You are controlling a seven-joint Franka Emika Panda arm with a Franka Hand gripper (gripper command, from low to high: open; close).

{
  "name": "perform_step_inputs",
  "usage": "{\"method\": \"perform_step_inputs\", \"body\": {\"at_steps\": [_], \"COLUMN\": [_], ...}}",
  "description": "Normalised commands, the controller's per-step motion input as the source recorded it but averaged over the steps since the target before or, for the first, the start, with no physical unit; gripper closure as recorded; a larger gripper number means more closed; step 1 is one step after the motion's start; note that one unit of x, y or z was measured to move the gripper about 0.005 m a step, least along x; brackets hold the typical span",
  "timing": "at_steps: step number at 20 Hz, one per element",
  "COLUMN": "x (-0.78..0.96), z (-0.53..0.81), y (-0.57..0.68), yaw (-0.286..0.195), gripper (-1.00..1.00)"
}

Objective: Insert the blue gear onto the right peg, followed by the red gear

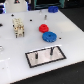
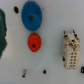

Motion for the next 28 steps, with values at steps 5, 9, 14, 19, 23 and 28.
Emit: {"method": "perform_step_inputs", "body": {"at_steps": [5,9,14,19,23,28], "x": [-0.30,-0.12,-0.09,-0.07,-0.15,-0.27], "z": [-0.24,-0.42,-0.51,-0.55,-0.52,-0.47], "y": [0.55,0.43,0.30,0.18,0.06,0.03], "yaw": [0.000,0.000,0.000,0.000,0.000,0.000], "gripper": [-1.00,-1.00,-1.00,-1.00,-1.00,-1.00]}}
